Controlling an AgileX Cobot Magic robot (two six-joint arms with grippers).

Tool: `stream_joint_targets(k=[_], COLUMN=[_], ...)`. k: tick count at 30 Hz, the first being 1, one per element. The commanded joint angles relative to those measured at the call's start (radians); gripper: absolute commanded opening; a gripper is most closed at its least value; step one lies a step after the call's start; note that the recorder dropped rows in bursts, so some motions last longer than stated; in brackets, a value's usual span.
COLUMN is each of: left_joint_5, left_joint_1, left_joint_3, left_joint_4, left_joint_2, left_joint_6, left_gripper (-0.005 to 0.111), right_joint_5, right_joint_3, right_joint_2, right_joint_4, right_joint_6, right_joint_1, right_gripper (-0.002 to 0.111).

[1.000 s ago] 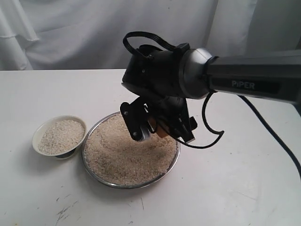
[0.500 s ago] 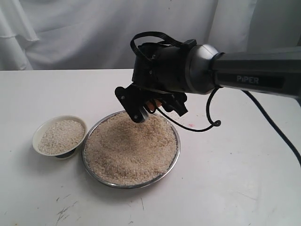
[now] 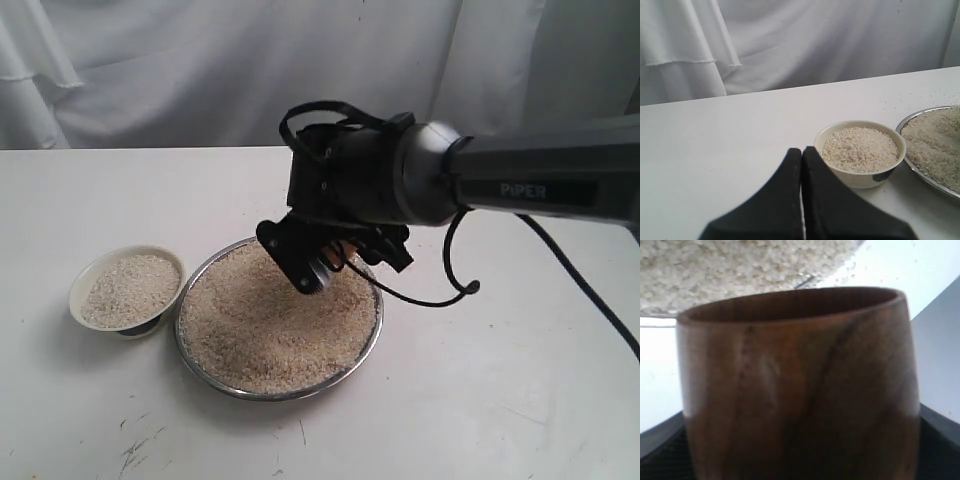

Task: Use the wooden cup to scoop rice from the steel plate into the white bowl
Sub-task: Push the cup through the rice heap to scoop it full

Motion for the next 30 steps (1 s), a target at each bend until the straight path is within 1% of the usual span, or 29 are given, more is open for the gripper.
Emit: stream_joint_targets(k=[1,8,12,14,16,20,23,30], left_joint_5=[-0.01,-0.01,-0.01,-0.01,-0.01,-0.01,-0.01,-0.01], left_joint_1=[-0.007,-0.007,-0.007,-0.007,-0.007,-0.007,-0.007,-0.007], left_joint_3=[-0.003,-0.003,-0.003,-0.003,-0.003,-0.003,-0.003,-0.003], left_joint_4=[-0.001,-0.001,-0.001,-0.001,-0.001,-0.001,-0.001,-0.001], left_joint_2=[0.008,0.008,0.008,0.008,0.008,0.008,0.008,0.008], left_joint_6=[-0.002,-0.002,-0.005,-0.005,-0.005,-0.005,-0.002,-0.002], left_gripper=[0.0,0.0,0.0,0.0,0.0,0.0,0.0,0.0], right_joint_5=[0.005,0.021,0.039,0.046,0.046,0.043,0.02,0.013], right_joint_3=[0.064,0.071,0.071,0.071,0.071,0.071,0.071,0.071], right_joint_2=[-0.015,0.012,0.064,0.088,0.102,0.106,0.106,0.108], right_joint_4=[-0.188,-0.255,-0.345,-0.407,-0.43,-0.427,-0.376,-0.331], right_joint_6=[0.054,0.097,0.131,0.187,0.209,0.211,0.211,0.211], right_joint_1=[0.039,0.079,0.091,0.093,0.093,0.091,0.091,0.091], right_gripper=[0.0,0.0,0.0,0.0,0.0,0.0,0.0,0.0])
